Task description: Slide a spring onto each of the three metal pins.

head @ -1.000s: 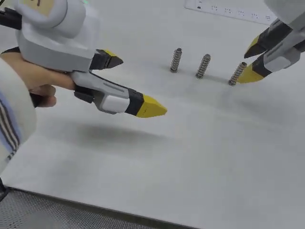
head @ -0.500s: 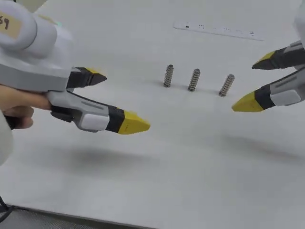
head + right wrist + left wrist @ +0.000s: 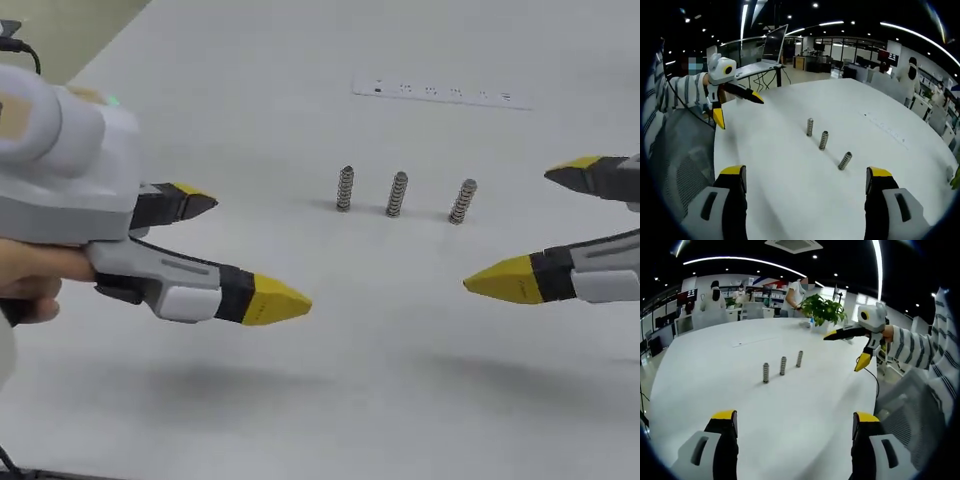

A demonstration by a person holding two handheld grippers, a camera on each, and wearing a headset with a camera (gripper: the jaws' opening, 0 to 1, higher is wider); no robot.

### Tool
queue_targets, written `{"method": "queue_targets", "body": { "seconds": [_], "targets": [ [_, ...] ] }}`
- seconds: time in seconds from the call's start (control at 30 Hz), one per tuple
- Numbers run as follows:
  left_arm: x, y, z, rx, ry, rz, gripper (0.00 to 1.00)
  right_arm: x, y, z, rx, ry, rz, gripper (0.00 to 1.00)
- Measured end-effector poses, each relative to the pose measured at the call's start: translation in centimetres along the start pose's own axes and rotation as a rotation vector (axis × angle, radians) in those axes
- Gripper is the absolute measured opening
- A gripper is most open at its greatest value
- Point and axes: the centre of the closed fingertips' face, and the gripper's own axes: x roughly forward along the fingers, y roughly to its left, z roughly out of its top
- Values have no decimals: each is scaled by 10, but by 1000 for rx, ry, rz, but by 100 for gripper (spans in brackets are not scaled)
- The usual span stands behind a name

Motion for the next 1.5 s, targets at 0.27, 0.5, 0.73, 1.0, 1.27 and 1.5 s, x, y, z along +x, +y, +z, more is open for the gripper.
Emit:
{"method": "queue_targets", "body": {
  "seconds": [0.27,0.5,0.73,1.0,1.27,1.5],
  "targets": [
    [-8,-12,10,23,-25,-10,94,-22,17,1,117,-81,-40,99],
    [-14,-15,12,40,-18,-4,97,-39,23,-8,193,-120,-93,100],
    [-21,-6,4,33,3,33,98,-46,20,-25,244,-132,-138,100],
    [-26,3,-15,6,35,56,98,-53,17,-40,300,-123,-175,100],
    [-27,2,-24,-22,52,58,98,-55,18,-52,331,-100,-198,100],
    [-28,4,-23,-22,57,60,98,-55,20,-56,344,-84,-207,100]
  ]
}}
